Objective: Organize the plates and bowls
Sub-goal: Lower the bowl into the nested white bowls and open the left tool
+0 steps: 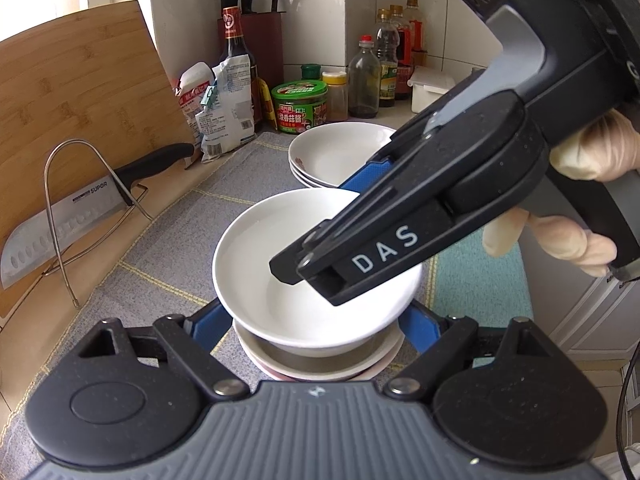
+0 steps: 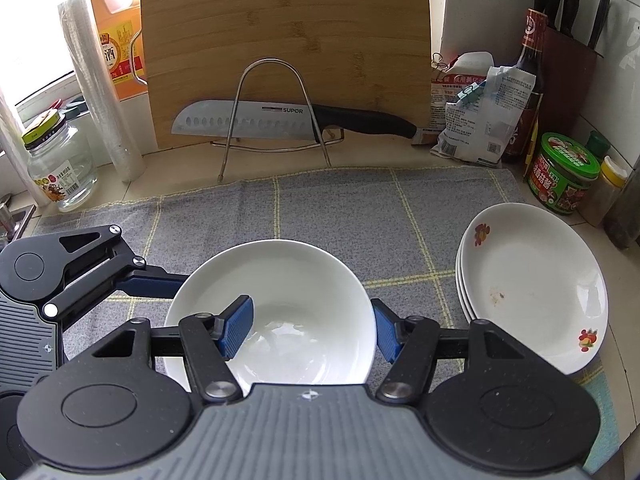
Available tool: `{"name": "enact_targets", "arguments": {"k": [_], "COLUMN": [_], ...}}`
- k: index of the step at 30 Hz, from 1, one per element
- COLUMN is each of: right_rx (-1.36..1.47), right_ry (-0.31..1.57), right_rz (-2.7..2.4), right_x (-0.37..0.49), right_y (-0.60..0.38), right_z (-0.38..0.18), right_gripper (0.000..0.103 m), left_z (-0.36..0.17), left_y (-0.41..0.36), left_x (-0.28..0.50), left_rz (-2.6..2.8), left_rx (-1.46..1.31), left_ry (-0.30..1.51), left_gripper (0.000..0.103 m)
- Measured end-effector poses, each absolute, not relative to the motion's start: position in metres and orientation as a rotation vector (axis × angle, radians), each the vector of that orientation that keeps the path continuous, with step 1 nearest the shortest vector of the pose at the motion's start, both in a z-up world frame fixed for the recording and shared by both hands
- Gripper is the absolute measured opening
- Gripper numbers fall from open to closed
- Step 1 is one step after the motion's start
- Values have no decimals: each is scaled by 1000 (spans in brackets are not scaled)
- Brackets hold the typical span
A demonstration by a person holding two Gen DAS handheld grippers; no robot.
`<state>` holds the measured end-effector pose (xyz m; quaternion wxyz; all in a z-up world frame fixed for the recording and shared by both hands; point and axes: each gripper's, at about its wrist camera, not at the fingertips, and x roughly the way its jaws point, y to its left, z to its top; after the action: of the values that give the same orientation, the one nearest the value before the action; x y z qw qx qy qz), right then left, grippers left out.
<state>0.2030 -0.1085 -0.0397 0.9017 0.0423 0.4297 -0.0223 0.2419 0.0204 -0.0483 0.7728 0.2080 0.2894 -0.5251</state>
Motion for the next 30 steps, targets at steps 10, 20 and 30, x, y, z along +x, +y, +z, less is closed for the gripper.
{"name": "enact_targets", "arguments": {"k": [10,20,30], "right_rx": [100,104,112], "right_ry": [898,890,872], "right_rz": [-37,-27,-41], "right_x": [205,204,190], "right_y": [-108,-107,-102], "right_z": [-43,-41,-44], "right_gripper": [68,79,86], "left_z": [-49,-49,-36], "left_y": [22,23,63], "left_x": [246,246,243], "left_rz": [-1143,-1146,-1104], "left_rx": [442,448,386], "left_ry": [646,636,630], "left_gripper": [90,92,98]}}
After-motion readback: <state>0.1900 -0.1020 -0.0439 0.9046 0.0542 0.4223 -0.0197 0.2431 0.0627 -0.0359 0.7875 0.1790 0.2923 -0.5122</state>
